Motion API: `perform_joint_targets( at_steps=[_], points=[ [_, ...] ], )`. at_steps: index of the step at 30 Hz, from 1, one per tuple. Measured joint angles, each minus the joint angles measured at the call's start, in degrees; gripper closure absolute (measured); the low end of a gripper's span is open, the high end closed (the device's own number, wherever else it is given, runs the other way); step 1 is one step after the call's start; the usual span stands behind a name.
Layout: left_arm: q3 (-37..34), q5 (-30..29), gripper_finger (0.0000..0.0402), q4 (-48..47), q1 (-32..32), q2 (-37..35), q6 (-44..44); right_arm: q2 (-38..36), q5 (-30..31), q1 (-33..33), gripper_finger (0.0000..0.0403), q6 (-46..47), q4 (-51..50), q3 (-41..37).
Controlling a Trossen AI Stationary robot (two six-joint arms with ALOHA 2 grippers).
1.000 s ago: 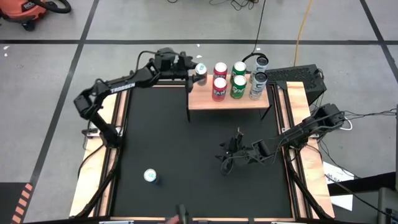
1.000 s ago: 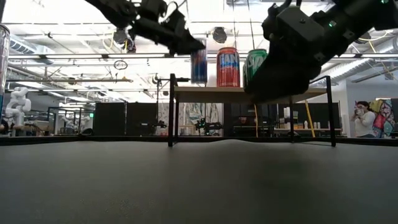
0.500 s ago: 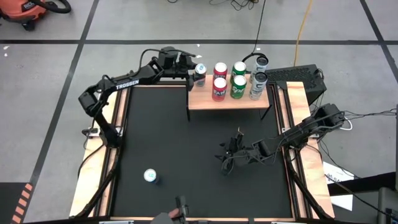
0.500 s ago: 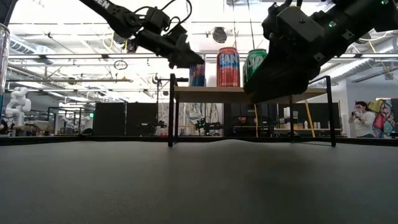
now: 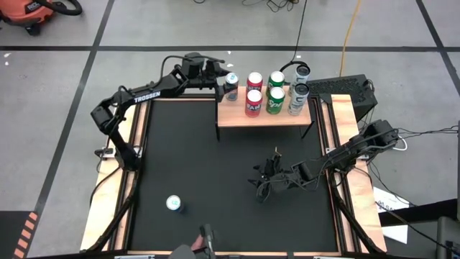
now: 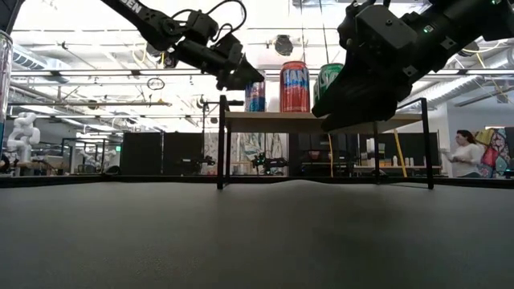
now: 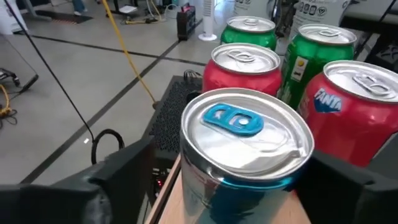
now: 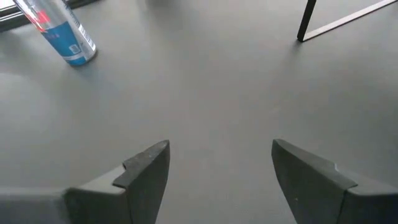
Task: Place canned beverage on shelf
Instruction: Put the top blue soda can on the shelf, then put the blue soda can on the shelf
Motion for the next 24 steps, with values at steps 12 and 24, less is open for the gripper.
perform_joint_targets(
  at_steps=[12,24],
  points=[
    [-0.01,-7.28,0.0006,-11.40,-0.24,-14.14,4.48,0.00,0.07,0.00,0.0136,-0.02,0.01,0.00],
    [-6.46,-25.55,0.0006,-34.56,-9.93,-29.88,2.38,0.00,0.09,-0.04,0.0136,-9.36,7.83,0.00]
  ],
)
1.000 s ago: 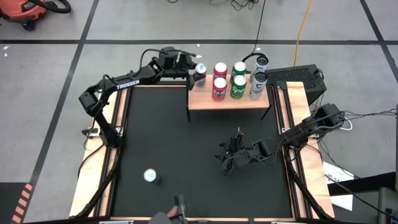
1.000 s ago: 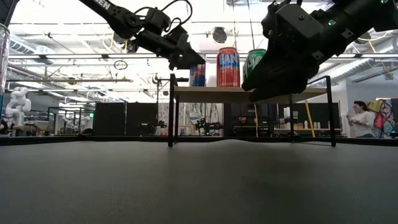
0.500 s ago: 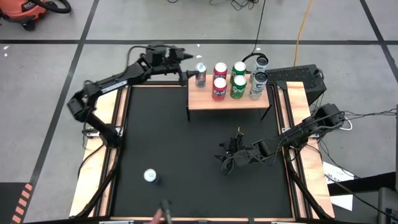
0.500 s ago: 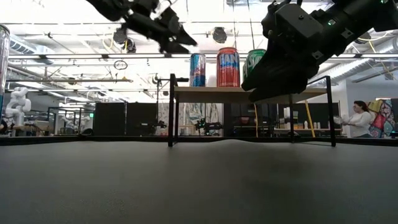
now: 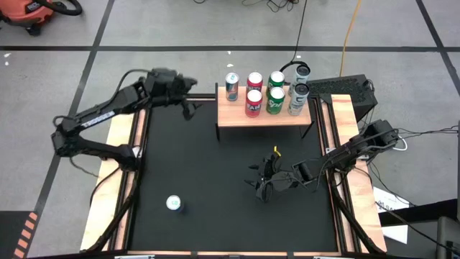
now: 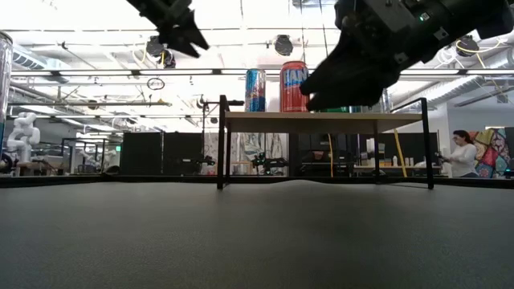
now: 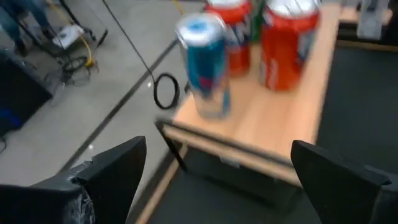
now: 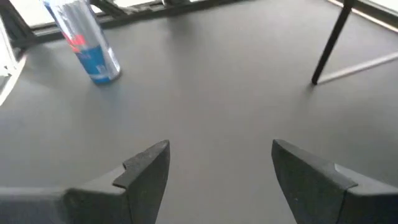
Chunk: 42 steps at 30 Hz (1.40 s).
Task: Place canned beverage on shelf
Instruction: Put the blue soda can on the shelf
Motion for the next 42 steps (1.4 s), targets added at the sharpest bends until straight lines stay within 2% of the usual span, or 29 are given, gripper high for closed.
perform_joint_targets(
  at_steps=[6,12,15,18,22,25,28,32,34,38,42],
  points=[
    [-9.85,-5.51,0.0006,-1.51,-9.22,-10.51,-6.60,0.02,0.00,-0.05,0.0136,-3.12,2.84,0.00],
    [-20.33,-12.43,0.0006,-1.46,-21.14,-18.91,-15.29,0.52,-0.28,-0.89,0.0136,-5.27,3.79,0.00],
    [-24.78,-13.22,0.0006,-1.62,-27.68,-20.65,-22.02,2.60,-1.92,-0.97,0.0136,-9.57,8.60,0.00],
    [-28.28,-14.13,0.0006,-2.39,-34.55,-20.62,-27.53,6.38,-4.96,-1.30,0.0136,-11.80,18.38,0.02],
    [-30.25,-17.40,0.0006,-5.15,-42.78,-19.25,-34.09,13.09,-8.73,-2.84,0.0135,-13.15,29.04,1.00],
    [-30.25,-17.65,0.0006,-8.16,-48.30,-18.48,-38.26,18.51,-13.00,-4.29,0.0136,-14.21,30.19,5.21],
    [-30.25,-15.34,0.0006,-10.70,-53.16,-18.24,-40.85,24.52,-16.45,-5.26,0.0135,-17.00,30.09,11.37],
    [-30.25,-15.14,0.0006,-12.73,-58.17,-18.24,-45.59,31.78,-17.05,-5.93,0.0135,-21.29,29.63,20.91],
    [-30.23,-16.57,0.0006,-13.61,-59.82,-18.22,-47.09,34.72,-17.45,-6.31,0.0135,-22.41,28.60,26.06],
    [-30.23,-21.49,0.0006,-15.54,-61.20,-18.24,-47.47,40.26,-23.72,-7.49,0.0135,-22.86,22.68,36.56],
    [-30.23,-25.58,0.0006,-15.63,-61.17,-18.24,-47.50,44.85,-26.14,-8.38,0.0135,-22.80,18.08,45.55]
  ],
)
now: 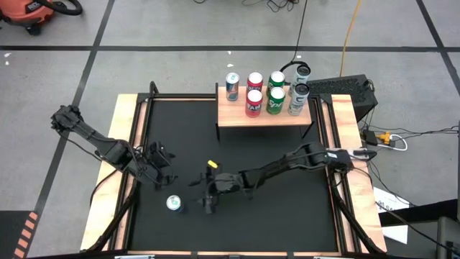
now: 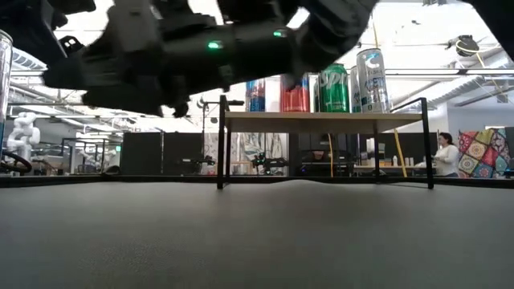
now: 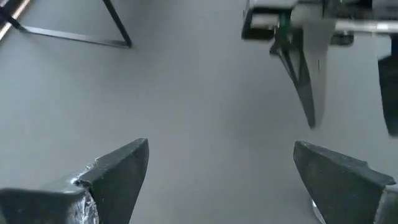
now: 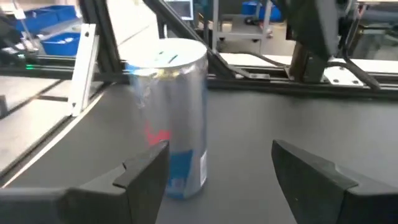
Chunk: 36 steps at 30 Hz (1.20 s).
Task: Place canned beverage on shelf
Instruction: Put the blue soda can on the shelf
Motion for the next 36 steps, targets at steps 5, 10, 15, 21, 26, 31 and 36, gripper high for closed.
perform_joint_targets(
  at_steps=[5,10,15,21,26,31,36],
  points=[
    [0.00,-0.70,0.0006,-0.32,0.00,0.00,-0.03,3.14,-4.33,-0.68,0.0135,0.63,-3.47,5.36],
    [0.02,0.41,0.0006,-0.48,0.02,-0.02,-0.01,5.86,-8.85,-1.13,0.0135,1.16,-1.56,8.10],
    [0.02,9.55,0.0006,-2.53,-0.06,-0.01,0.37,9.04,-9.28,-1.13,0.0135,-0.03,1.81,10.34],
    [0.02,24.06,0.0006,-10.31,-1.12,0.00,-1.19,12.80,-11.89,-1.13,0.0135,-0.27,1.84,13.15],
    [-0.25,19.16,0.0006,-6.67,-1.32,0.44,-6.72,14.25,-11.85,-1.10,0.0135,0.23,3.68,14.60],
    [-2.56,22.55,0.0006,3.76,-3.96,3.49,-5.73,14.23,-11.82,-1.10,0.0135,0.62,3.88,14.67],
    [-2.56,25.30,0.0006,3.98,-7.36,7.92,-6.99,14.23,-11.78,-1.08,0.0135,0.62,3.72,14.67]
  ],
)
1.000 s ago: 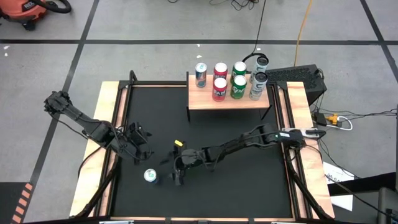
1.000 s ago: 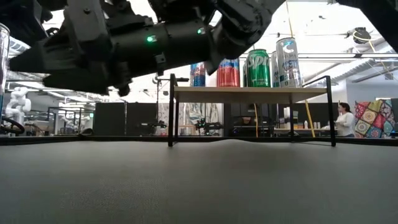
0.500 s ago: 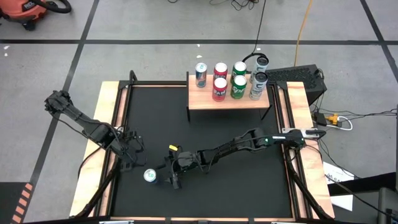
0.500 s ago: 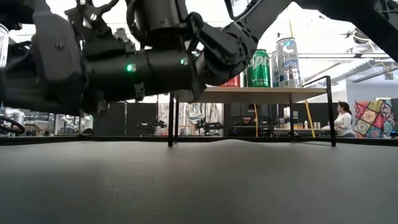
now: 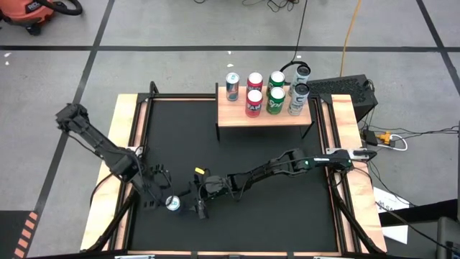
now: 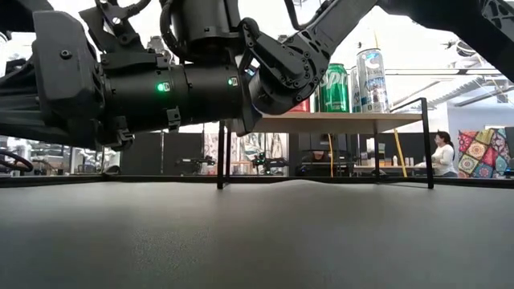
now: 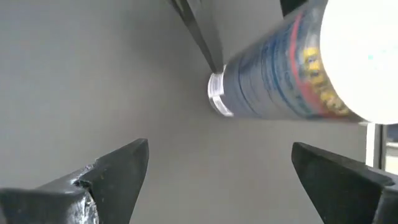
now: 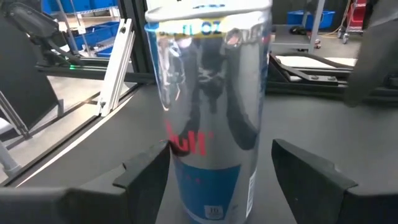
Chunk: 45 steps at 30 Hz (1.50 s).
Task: Place canned beverage on shelf
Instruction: Put the blue soda can on the shelf
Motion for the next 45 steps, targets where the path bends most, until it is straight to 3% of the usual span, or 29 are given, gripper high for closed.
perform_joint_targets(
  at_steps=[12,19,24,29,36,45],
  points=[
    [-0.09,-4.96,0.0006,6.80,-2.49,10.27,-2.90,0.00,0.09,0.02,0.0135,0.01,0.66,0.00],
    [-0.09,-10.33,0.0006,7.11,-0.06,11.12,-3.13,0.00,0.79,-0.15,0.0135,0.00,0.55,0.00],
    [-0.09,-11.00,0.0006,7.60,1.04,11.07,-2.75,0.00,2.67,-0.15,0.0138,1.16,-0.25,0.00],
    [0.01,-12.39,0.0006,4.88,1.11,10.87,0.45,-0.20,4.13,-0.09,0.0170,3.91,-2.55,0.00],
    [0.46,-18.39,0.0006,3.77,-0.54,6.14,1.19,-2.13,5.35,-0.06,0.0186,3.69,-6.25,-0.47],
    [0.50,-34.73,0.0006,4.96,-6.55,-1.25,-1.63,-10.51,18.65,0.60,0.0181,-2.16,-9.99,-6.39]
  ],
)
